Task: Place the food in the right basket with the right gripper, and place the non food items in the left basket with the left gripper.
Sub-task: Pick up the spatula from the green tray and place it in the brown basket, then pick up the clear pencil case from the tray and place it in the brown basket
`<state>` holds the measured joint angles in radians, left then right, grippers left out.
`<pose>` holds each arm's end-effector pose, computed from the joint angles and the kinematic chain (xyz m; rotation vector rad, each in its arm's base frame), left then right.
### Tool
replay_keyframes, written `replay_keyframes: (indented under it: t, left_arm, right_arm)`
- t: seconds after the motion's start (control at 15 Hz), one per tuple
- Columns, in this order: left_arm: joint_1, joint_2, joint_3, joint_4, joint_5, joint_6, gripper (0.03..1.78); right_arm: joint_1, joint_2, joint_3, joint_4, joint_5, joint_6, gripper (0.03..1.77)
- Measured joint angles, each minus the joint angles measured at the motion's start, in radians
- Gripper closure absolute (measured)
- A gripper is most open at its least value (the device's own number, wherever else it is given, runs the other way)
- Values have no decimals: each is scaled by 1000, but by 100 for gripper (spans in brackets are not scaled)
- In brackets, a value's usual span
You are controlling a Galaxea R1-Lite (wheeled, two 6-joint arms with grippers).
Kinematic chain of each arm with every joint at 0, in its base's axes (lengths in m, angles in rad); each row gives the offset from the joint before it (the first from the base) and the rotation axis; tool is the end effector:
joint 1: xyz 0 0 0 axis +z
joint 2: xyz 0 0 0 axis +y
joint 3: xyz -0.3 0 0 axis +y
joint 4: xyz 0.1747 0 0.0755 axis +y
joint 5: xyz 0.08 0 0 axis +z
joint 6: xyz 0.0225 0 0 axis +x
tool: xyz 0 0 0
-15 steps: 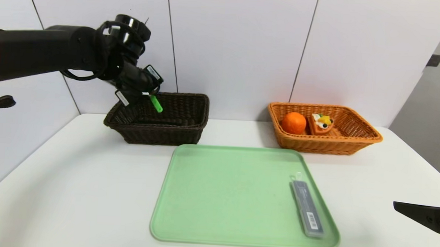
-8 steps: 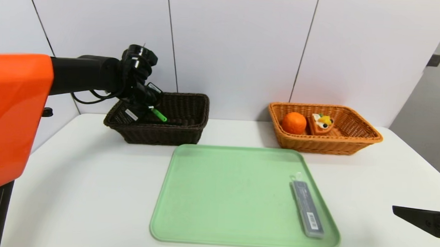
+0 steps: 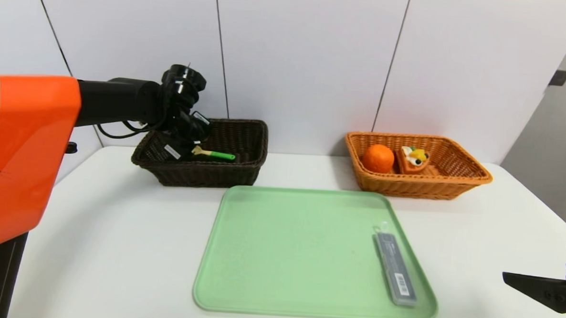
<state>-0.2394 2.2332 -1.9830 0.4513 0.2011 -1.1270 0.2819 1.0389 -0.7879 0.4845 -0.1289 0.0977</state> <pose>0.4386 -0.1024 0.2006 -0.9281 0.6209 0.3472 0.1081 0.0283 0.2196 -0.0569 0.7264 0.1106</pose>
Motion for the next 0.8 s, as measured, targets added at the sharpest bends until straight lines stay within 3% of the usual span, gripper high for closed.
replay_keyframes:
  t: [0.27, 0.4, 0.67, 0.8]
  left_arm:
    - [2, -56, 0, -12, 8, 27, 56]
    - [3, -125, 0, -51, 10, 94, 46]
    - [-3, -293, -1, -293, 10, 225, 32]
    - [-3, -387, 5, -314, -5, 248, 27]
  right_arm:
    - [0, 18, -45, -41, -11, 3, 9]
    - [-4, 61, -123, -69, -15, 28, 9]
    - [-6, 203, -327, -78, -29, 133, 9]
    - [5, 269, -373, -75, -51, 144, 9]
